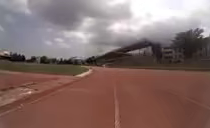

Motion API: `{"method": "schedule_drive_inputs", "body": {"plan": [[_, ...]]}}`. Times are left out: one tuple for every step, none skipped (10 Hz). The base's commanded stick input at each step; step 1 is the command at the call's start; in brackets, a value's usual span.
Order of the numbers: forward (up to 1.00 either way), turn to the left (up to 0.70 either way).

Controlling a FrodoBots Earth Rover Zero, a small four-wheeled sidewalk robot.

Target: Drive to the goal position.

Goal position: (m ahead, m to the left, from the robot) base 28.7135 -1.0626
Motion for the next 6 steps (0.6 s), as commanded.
{"method": "schedule_drive_inputs", "body": {"plan": [[0.45, 0.00], [0.45, 0.00], [0.45, 0.00], [0.45, 0.00], [0.45, 0.00], [0.45, 0.00]]}}
